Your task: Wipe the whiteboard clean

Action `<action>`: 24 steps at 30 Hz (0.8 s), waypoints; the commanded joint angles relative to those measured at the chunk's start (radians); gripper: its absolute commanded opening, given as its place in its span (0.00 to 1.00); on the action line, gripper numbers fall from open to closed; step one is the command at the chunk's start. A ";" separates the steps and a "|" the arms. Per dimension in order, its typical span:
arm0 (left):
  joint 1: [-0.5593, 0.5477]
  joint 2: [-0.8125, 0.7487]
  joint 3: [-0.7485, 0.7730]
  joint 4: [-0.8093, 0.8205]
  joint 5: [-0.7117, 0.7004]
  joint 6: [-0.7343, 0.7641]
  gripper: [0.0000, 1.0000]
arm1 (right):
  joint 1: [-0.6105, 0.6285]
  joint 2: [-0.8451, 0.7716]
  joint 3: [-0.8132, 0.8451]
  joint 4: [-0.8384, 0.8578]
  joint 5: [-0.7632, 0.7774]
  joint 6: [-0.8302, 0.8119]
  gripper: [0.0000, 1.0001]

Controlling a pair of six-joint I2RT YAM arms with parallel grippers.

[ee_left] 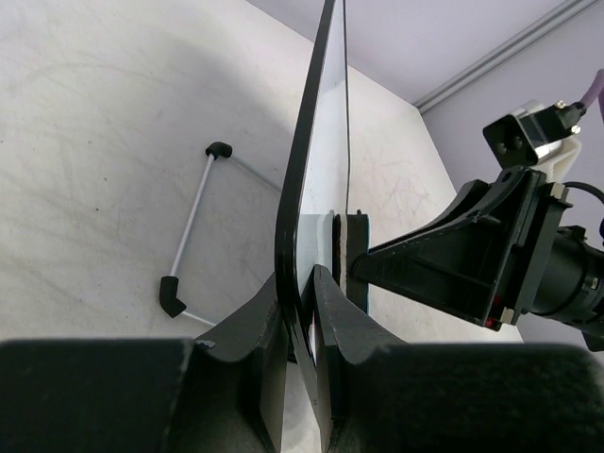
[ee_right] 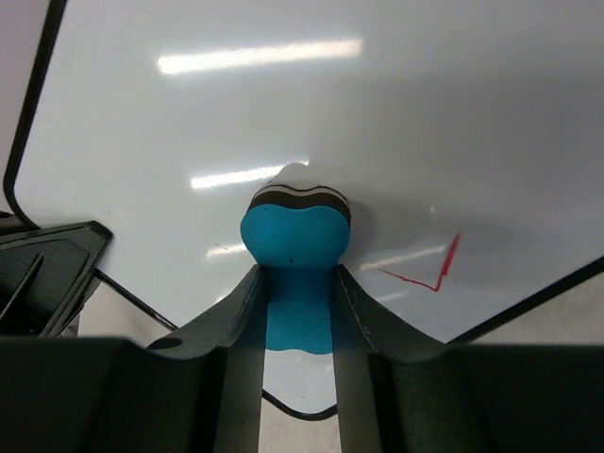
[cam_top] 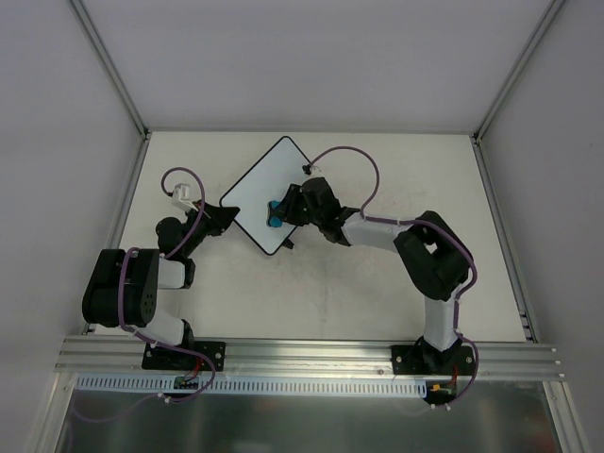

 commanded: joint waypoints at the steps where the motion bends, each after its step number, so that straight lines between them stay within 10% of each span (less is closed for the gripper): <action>1: 0.013 0.001 -0.008 0.213 0.013 0.045 0.00 | -0.024 0.055 -0.079 -0.162 0.093 0.031 0.00; 24: 0.017 0.001 -0.012 0.221 0.019 0.039 0.00 | -0.100 0.001 -0.190 -0.162 0.148 0.118 0.00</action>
